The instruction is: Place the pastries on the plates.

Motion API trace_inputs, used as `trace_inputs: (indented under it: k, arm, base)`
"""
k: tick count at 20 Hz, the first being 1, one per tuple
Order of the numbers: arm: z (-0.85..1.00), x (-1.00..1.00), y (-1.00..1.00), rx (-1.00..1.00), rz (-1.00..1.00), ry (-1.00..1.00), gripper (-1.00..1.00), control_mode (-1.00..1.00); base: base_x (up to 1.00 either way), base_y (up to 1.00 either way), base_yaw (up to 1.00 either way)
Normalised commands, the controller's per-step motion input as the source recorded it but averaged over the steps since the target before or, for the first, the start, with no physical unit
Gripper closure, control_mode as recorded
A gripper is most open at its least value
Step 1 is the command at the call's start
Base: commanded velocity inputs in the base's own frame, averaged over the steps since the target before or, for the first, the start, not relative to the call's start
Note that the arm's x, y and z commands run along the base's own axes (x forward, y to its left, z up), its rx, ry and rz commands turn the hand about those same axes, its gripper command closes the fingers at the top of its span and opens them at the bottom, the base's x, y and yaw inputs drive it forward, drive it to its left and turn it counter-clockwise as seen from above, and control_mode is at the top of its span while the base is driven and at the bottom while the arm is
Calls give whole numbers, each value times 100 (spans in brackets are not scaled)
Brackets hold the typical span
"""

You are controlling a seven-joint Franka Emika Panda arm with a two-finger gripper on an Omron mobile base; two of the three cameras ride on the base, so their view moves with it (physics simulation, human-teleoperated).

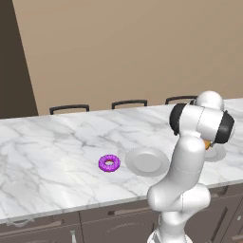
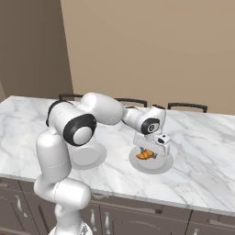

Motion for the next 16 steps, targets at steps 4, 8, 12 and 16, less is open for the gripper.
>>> trace_inputs:
  k: [4,8,12,16]
  arm:
    - [-37,2,0,1,0,0,100,-100]
    - [-10,3,0,0,0,0,100,-100]
    - [0,0,0,0,0,0,100,-100]
    - [0,0,0,0,0,0,-100,-100]
  base:
    - [0,0,0]
    - [0,0,0]
    - [0,0,0]
    - [0,0,0]
